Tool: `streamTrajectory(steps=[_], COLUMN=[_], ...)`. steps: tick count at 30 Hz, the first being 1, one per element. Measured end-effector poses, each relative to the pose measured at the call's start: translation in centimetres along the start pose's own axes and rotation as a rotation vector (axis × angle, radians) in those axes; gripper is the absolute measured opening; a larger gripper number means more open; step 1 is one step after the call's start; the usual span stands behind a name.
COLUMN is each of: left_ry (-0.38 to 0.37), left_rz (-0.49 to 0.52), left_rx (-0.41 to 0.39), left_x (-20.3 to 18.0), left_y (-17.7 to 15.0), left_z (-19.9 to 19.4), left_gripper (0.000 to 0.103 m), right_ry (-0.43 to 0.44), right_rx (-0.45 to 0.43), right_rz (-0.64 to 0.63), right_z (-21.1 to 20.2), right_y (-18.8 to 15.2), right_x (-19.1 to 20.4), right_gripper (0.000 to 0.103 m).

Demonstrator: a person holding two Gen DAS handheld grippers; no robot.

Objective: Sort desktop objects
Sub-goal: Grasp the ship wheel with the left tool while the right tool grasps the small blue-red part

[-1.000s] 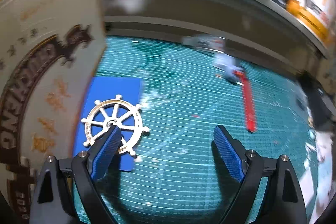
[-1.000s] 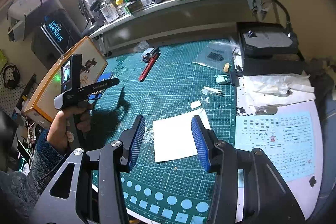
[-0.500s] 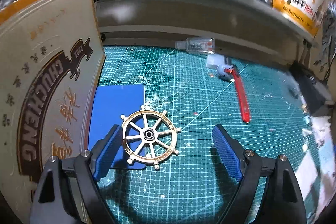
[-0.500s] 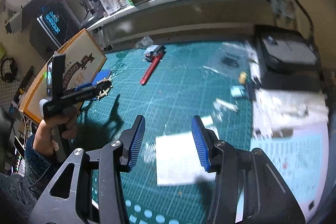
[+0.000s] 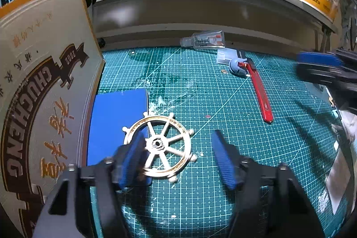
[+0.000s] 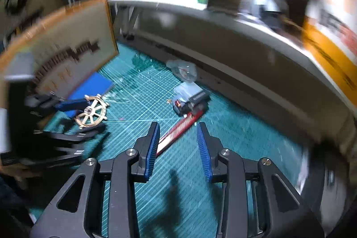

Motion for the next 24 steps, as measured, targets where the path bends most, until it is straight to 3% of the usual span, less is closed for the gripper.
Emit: streamTrajectory(steps=[3, 11, 13, 15, 18, 24], left_ry=[-0.014, -0.049, -0.055, -0.051, -0.036, -0.013], left_rz=[-0.008, 0.001, -0.001, -0.01, -0.019, -0.008], left_rx=[0.0, 0.019, 0.021, 0.028, 0.028, 0.017], left_x=[0.2, 0.1, 0.0, 0.0, 0.2, 0.2], left_y=[0.1, -0.1, -0.1, -0.1, -0.1, -0.2], left_z=[-0.1, -0.4, -0.1, 0.2, 0.3, 0.5], left_gripper=[0.045, 0.046, 0.05, 0.063, 0.073, 0.075], right_ry=[-0.009, -0.006, -0.003, 0.002, 0.016, 0.079], right_rx=[0.02, 0.048, 0.042, 0.038, 0.022, -0.039], right_rz=[-0.075, -0.135, -0.132, -0.126, -0.108, -0.009], right_z=[2.8, 7.6, 7.9, 8.1, 8.2, 6.8], right_y=[0.9, 1.5, 1.6, 1.5, 1.3, 1.2], right_x=[0.1, 0.1, 0.3, 0.5, 0.9, 0.0], right_gripper=[0.031, 0.032, 0.03, 0.023, 0.023, 0.02])
Point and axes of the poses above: each gripper's, at about its wrist camera, not at the fingertips, and z roughly the way its jaws point, x to its left, y to its top, the point moved 10 cm from there along z, roughly the way its jaws point, and after that the axes turned 15 degrees about -z, right-handed, at the moved point
